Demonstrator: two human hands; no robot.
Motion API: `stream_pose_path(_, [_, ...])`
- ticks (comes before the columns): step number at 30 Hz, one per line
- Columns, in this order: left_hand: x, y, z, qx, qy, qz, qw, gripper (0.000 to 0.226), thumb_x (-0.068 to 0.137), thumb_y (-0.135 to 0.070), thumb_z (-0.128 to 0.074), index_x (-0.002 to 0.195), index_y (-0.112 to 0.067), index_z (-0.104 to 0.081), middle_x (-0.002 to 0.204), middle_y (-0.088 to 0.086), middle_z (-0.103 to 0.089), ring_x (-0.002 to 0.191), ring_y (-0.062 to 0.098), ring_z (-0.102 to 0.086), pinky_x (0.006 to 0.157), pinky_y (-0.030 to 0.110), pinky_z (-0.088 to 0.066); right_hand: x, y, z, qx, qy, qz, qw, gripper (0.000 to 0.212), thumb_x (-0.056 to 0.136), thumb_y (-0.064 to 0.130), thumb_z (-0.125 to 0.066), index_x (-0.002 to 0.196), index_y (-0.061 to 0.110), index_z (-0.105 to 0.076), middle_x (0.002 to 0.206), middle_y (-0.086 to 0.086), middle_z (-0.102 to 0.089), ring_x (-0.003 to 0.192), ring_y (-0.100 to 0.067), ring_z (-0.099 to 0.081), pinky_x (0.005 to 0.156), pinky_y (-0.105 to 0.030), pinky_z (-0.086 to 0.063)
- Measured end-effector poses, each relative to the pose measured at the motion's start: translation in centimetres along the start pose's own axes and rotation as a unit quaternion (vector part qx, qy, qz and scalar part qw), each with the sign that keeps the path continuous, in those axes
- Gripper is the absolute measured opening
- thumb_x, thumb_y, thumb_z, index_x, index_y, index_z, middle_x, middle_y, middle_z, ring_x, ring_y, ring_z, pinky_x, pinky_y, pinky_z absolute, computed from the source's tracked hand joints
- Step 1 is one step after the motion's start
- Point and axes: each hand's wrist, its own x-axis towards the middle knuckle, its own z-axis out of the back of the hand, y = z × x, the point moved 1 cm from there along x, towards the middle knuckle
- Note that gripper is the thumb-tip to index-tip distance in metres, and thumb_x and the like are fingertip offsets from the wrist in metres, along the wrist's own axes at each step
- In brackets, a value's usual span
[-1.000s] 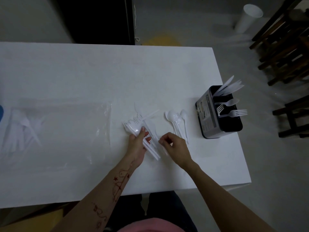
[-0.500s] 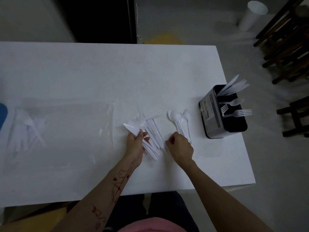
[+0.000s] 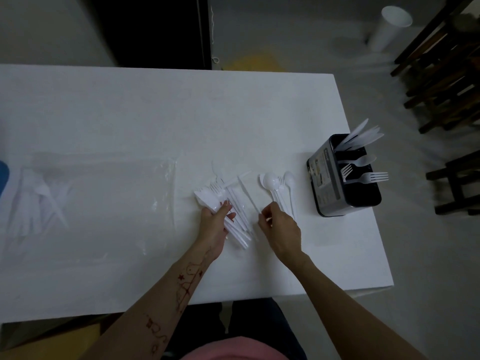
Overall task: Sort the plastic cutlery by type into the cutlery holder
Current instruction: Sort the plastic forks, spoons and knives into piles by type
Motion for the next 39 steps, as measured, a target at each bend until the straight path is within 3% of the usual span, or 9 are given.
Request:
stream_pose_path(3, [0.0,0.1,-0.3,0.003,0.028,0.008,1.000,0.041,0.086,-0.020,-0.068,0.122,-0.005,-0.054,0.112,0.013,-0.066,0.103,0.026,-0.064,0.087,0.043,-0.053,-0.5,1.0,0.2,0.010,0.042,0.128,0.991,0.011,0.096,0.029,-0.056,0.091,0.020,-0.051,0.081,0.006,-0.064,0.070,-0.012,-0.059,0.058,-0.034,-0.054])
stream_pose_path(5, [0.0,0.1,-0.4,0.004,0.026,0.004,1.000,0.037,0.088,-0.015,-0.066,0.119,0.000,-0.053,0.111,0.019,-0.065,0.099,0.028,-0.065,0.090,0.046,-0.051,-0.8,1.7,0.2,0.007,0.066,0.178,0.982,0.011,0.097,0.030,-0.056,0.092,0.020,-0.055,0.084,0.007,-0.064,0.073,-0.010,-0.057,0.059,-0.033,-0.054])
stream_pose_path(9, [0.3,-0.4,0.0,0.020,-0.023,-0.028,0.999,0.021,0.096,-0.007,-0.051,0.116,-0.007,-0.049,0.104,0.006,-0.063,0.086,0.015,-0.062,0.077,0.033,-0.051,-0.7,1.2,-0.1,0.028,0.005,0.044,0.999,0.019,0.096,0.042,-0.054,0.092,0.023,-0.057,0.085,0.010,-0.063,0.073,-0.008,-0.061,0.059,-0.026,-0.052])
stream_pose_path(12, [0.4,-0.7,0.7,0.022,-0.030,-0.035,0.999,0.019,0.096,-0.006,-0.050,0.115,-0.008,-0.049,0.098,0.005,-0.062,0.083,0.015,-0.061,0.073,0.031,-0.051,-0.6,0.5,-0.5,-0.030,0.082,-0.046,0.995,0.035,0.083,0.057,-0.063,0.093,0.024,-0.057,0.087,0.011,-0.060,0.075,-0.010,-0.060,0.065,-0.029,-0.052])
stream_pose_path(20, [0.4,0.0,1.2,0.022,-0.024,-0.033,0.999,0.015,0.095,-0.006,-0.052,0.110,-0.008,-0.050,0.096,0.005,-0.062,0.079,0.015,-0.060,0.072,0.033,-0.052,0.4,-0.1,-0.8,0.034,0.120,-0.086,0.988,0.017,0.087,0.023,-0.070,0.099,0.014,-0.063,0.095,-0.001,-0.066,0.083,-0.015,-0.058,0.072,-0.026,-0.046])
stream_pose_path(24, [0.4,0.0,0.9,0.031,-0.021,-0.030,0.999,0.018,0.095,-0.011,-0.053,0.113,-0.007,-0.049,0.102,0.005,-0.064,0.083,0.017,-0.060,0.090,0.045,-0.048,1.1,-1.1,-0.4,0.074,0.073,-0.101,0.989,0.012,0.086,0.015,-0.070,0.094,0.011,-0.063,0.091,-0.005,-0.063,0.077,-0.019,-0.061,0.070,-0.035,-0.056])
stream_pose_path(29, [0.5,0.0,0.6,0.029,-0.016,-0.025,0.999,0.017,0.096,-0.010,-0.052,0.113,-0.008,-0.049,0.096,0.001,-0.063,0.083,0.015,-0.060,0.091,0.044,-0.047,0.8,-1.9,0.2,0.147,0.064,-0.139,0.977,0.006,0.091,0.014,-0.066,0.095,0.008,-0.065,0.086,-0.007,-0.066,0.067,-0.021,-0.065,0.064,-0.035,-0.060])
stream_pose_path(35, [0.6,0.1,0.3,0.034,-0.014,-0.013,0.999,0.020,0.095,-0.011,-0.054,0.115,-0.007,-0.049,0.097,0.000,-0.064,0.088,0.016,-0.061,0.088,0.042,-0.048,0.2,-2.5,0.3,0.198,0.011,-0.166,0.966,0.012,0.089,0.026,-0.070,0.093,0.015,-0.070,0.079,0.004,-0.070,0.072,-0.015,-0.066,0.076,-0.035,-0.058])
stream_pose_path(39, [0.4,-0.2,0.0,0.015,-0.004,-0.003,1.000,0.021,0.095,-0.010,-0.053,0.115,-0.007,-0.048,0.099,0.003,-0.063,0.086,0.016,-0.060,0.079,0.036,-0.050,0.2,-2.3,0.8,0.257,0.013,-0.156,0.954,0.008,0.086,0.028,-0.073,0.084,0.022,-0.068,0.077,0.004,-0.071,0.074,-0.015,-0.068,0.073,-0.038,-0.059])
